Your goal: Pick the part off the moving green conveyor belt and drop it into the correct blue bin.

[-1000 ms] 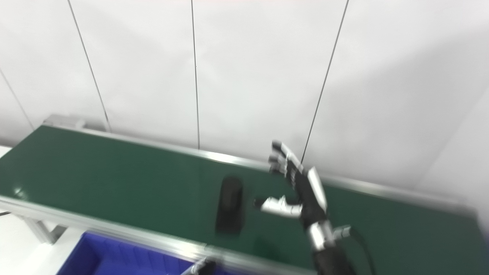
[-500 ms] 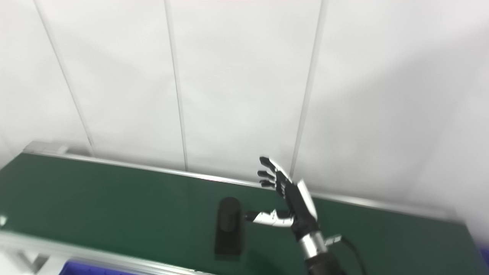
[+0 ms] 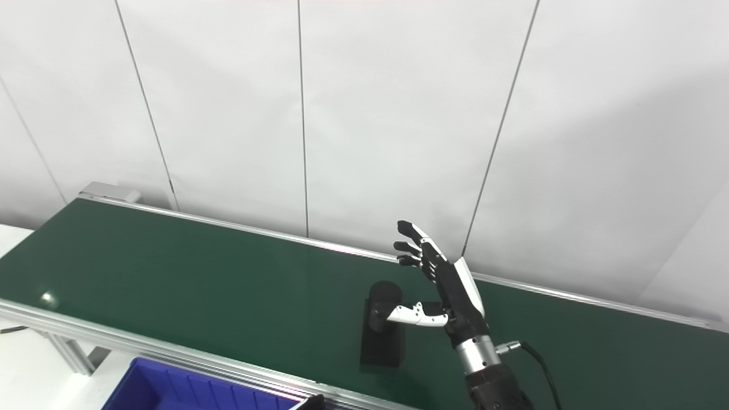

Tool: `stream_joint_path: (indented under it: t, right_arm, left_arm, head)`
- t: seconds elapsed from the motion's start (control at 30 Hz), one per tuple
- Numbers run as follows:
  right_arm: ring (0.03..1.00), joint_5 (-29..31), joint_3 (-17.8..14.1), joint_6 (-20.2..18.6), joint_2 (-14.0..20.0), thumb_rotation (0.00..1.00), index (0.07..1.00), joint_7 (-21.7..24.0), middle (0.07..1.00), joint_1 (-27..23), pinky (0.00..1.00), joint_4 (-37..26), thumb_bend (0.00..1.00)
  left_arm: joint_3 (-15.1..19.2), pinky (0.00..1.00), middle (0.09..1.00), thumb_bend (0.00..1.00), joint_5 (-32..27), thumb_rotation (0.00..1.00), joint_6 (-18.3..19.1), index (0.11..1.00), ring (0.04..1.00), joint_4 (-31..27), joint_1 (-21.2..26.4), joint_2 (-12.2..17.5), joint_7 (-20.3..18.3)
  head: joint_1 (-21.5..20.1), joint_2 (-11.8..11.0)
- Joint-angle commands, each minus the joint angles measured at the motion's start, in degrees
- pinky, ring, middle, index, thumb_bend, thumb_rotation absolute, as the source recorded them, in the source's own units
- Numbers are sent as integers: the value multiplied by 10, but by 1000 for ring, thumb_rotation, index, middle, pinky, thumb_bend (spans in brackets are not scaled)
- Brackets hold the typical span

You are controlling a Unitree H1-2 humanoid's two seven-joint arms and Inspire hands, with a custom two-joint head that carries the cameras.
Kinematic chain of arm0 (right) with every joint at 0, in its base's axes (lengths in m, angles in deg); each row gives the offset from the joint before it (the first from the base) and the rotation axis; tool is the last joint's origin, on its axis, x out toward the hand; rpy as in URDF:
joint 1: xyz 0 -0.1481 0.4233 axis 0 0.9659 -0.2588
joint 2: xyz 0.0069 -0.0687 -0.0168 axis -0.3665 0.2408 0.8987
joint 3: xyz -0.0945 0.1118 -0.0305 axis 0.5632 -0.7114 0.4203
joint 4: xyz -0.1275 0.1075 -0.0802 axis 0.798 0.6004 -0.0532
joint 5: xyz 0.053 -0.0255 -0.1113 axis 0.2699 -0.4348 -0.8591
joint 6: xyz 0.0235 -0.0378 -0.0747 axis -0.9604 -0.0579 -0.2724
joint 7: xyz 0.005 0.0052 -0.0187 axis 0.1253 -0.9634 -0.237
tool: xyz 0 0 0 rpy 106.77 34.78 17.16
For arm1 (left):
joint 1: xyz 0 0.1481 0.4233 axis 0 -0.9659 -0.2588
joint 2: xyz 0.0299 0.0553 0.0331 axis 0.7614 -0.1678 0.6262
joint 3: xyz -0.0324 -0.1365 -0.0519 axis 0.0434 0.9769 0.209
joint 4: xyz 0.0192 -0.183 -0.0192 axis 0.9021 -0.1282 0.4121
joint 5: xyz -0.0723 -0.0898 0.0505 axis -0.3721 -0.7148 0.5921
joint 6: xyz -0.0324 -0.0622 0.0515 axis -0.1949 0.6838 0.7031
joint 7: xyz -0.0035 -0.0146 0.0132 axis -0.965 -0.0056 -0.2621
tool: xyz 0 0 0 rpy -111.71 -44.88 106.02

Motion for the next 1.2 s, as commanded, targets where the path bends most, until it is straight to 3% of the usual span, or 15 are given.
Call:
stream_joint_path:
  t: [0.0, 0.4, 0.97, 1.17]
  right_arm:
    - [831, 3, 1, 19, -1, 370, 908, -1, 910, -13, 746, -21, 1000]
    - [851, -5, -4, 15, 9, 345, 907, -8, 927, 6, 770, -14, 1000]
    - [842, -7, -19, 41, 23, 313, 909, -34, 921, -8, 782, 94, 1000]
    - [855, -9, -30, 43, 32, 327, 916, -56, 932, -18, 787, 122, 998]
  left_arm:
    - [-3, 925, 959, 1000, -2, 544, -10, 945, 949, -21, 1, -2, 1]
    - [-4, 908, 945, 1000, -7, 542, -5, 934, 937, -37, -4, 2, 1]
    - [-3, 909, 952, 1000, -12, 548, -1, 937, 940, -45, -10, 9, -3]
    - [0, 901, 951, 1000, -14, 556, -10, 939, 937, -40, -8, 15, -5]
  head:
    - [0, 1]
    - [-5, 8]
    - [-14, 7]
    - [-39, 4]
